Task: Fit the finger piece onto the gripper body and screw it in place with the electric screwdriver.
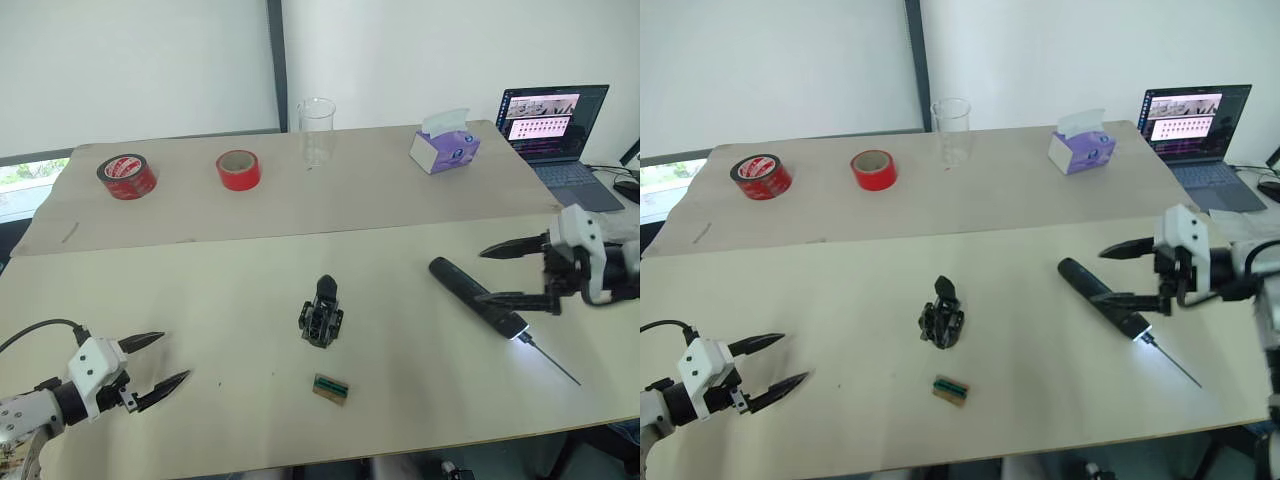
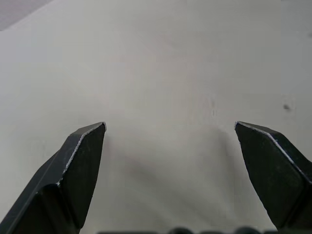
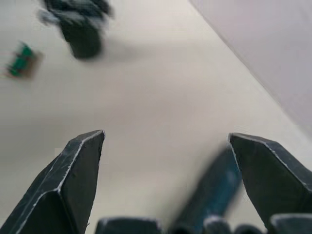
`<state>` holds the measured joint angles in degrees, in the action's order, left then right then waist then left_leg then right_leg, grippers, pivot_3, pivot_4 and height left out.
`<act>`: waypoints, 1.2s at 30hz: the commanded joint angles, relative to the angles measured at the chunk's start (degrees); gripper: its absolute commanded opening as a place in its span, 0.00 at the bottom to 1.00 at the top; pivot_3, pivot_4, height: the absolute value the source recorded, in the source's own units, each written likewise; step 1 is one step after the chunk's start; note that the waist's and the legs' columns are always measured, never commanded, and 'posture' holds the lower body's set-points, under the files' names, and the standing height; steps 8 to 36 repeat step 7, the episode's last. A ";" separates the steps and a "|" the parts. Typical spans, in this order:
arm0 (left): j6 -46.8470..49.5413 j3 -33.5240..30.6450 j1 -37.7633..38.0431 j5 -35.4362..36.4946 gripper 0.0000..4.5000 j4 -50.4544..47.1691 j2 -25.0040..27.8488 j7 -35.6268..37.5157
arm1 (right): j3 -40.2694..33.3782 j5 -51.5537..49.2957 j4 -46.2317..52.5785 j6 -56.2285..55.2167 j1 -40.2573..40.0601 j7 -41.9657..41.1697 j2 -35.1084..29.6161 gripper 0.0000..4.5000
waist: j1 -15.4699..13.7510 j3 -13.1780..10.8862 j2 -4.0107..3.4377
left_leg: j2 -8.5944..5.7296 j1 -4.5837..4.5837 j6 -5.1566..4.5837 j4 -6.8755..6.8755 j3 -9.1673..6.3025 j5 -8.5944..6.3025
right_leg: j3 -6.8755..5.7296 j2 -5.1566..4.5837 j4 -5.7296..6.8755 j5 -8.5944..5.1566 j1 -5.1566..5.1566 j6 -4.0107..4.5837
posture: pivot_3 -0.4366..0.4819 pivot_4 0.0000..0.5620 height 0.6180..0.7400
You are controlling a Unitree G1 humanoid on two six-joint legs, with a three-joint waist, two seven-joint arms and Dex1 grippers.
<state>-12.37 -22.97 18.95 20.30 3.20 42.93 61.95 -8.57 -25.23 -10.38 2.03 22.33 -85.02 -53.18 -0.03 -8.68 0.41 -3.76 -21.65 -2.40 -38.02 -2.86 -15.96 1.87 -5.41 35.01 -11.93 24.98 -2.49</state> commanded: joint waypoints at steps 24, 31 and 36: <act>-4.00 -1.63 0.26 1.30 1.00 0.38 -0.88 -1.13 | -2.47 -1.75 9.10 -15.81 -8.83 1.56 9.32 1.00 | -0.52 0.00 -0.01 | 0.05 0.01 0.05 -0.01 0.03 0.00 | -0.01 0.06 0.03 0.03 0.03 0.04 | 0.48 0.27 1.00; -4.00 -1.63 0.26 1.30 1.00 0.38 -0.88 -1.13 | -2.47 -1.75 9.10 -15.81 -8.83 1.56 9.32 1.00 | -0.52 0.00 -0.01 | 0.05 0.01 0.05 -0.01 0.03 0.00 | -0.01 0.06 0.03 0.03 0.03 0.04 | 0.48 0.27 1.00; -4.00 -1.63 0.26 1.30 1.00 0.38 -0.88 -1.13 | -2.47 -1.75 9.10 -15.81 -8.83 1.56 9.32 1.00 | -0.52 0.00 -0.01 | 0.05 0.01 0.05 -0.01 0.03 0.00 | -0.01 0.06 0.03 0.03 0.03 0.04 | 0.48 0.27 1.00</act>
